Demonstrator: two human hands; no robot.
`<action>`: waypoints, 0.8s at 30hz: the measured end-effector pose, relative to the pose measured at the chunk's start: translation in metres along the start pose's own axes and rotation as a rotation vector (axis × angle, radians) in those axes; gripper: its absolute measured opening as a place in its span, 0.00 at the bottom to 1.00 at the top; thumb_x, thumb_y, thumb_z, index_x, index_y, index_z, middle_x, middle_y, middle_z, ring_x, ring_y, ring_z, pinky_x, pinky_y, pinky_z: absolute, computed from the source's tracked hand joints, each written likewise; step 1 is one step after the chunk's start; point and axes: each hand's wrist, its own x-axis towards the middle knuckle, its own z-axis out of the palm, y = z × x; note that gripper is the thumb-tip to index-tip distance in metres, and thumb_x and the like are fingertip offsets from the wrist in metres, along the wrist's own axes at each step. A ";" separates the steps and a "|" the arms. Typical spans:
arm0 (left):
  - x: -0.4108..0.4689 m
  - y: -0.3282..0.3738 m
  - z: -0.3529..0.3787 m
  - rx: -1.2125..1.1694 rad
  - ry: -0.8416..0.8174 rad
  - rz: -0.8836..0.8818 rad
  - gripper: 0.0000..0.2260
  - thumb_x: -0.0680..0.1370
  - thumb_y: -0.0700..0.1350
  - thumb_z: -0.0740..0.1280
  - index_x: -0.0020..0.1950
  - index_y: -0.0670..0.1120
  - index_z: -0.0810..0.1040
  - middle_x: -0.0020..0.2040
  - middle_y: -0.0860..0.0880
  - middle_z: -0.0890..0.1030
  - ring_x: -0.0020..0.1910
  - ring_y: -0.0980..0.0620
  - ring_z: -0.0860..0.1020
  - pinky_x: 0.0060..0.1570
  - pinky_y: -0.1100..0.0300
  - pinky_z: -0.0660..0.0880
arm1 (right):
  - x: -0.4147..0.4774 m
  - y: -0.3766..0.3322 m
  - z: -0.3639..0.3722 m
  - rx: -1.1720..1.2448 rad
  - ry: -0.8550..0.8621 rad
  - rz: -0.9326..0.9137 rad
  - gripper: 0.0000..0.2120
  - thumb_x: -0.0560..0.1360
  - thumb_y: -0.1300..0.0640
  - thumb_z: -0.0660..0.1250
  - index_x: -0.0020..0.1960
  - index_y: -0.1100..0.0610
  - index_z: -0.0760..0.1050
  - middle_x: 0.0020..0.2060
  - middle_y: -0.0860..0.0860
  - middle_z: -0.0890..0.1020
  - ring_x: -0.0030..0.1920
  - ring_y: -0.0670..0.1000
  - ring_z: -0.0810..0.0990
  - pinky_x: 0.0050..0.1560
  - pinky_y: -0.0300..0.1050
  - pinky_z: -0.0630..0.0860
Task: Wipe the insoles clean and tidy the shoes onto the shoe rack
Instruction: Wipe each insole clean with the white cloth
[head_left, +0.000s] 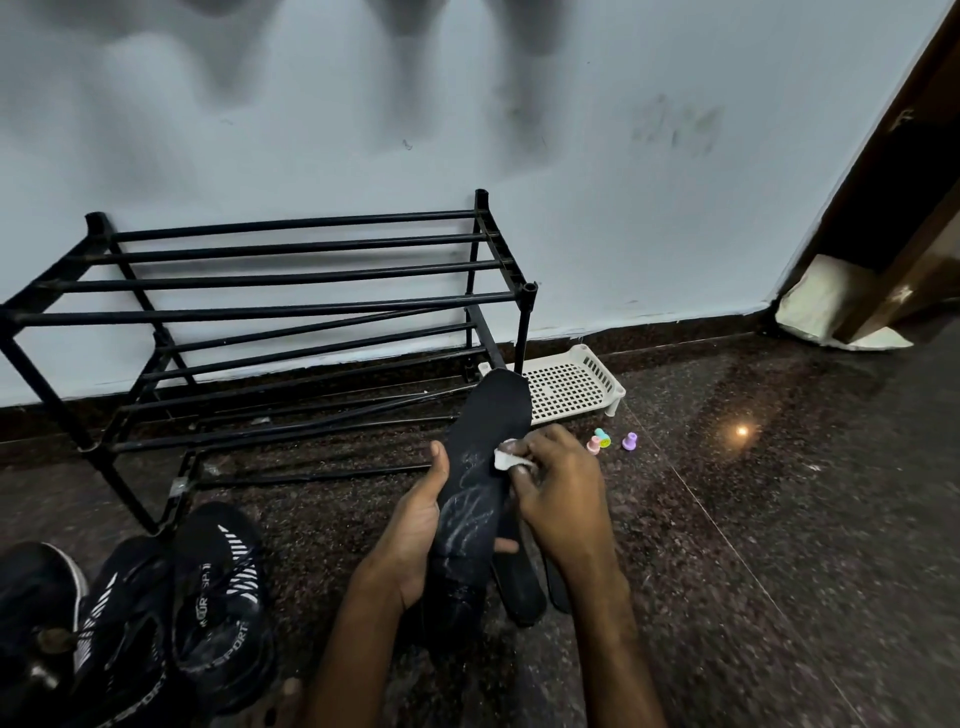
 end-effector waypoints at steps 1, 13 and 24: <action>0.000 -0.001 0.001 -0.004 -0.014 -0.008 0.30 0.80 0.63 0.54 0.63 0.41 0.79 0.56 0.38 0.83 0.47 0.42 0.84 0.41 0.42 0.81 | 0.001 -0.003 0.002 0.008 0.016 0.012 0.08 0.69 0.65 0.70 0.47 0.56 0.82 0.44 0.45 0.79 0.44 0.44 0.79 0.49 0.43 0.78; 0.004 -0.009 0.009 -0.111 -0.015 -0.037 0.34 0.79 0.66 0.50 0.50 0.43 0.87 0.54 0.39 0.84 0.49 0.45 0.84 0.44 0.55 0.82 | 0.004 -0.020 0.014 0.107 -0.026 0.070 0.07 0.70 0.63 0.71 0.45 0.55 0.83 0.42 0.47 0.84 0.43 0.44 0.81 0.48 0.46 0.79; 0.007 -0.011 0.009 -0.105 -0.025 -0.019 0.36 0.78 0.67 0.47 0.50 0.44 0.87 0.56 0.40 0.83 0.53 0.46 0.84 0.45 0.56 0.82 | 0.007 -0.019 0.015 0.050 -0.151 0.035 0.04 0.71 0.58 0.72 0.45 0.50 0.83 0.44 0.42 0.84 0.47 0.39 0.80 0.73 0.59 0.58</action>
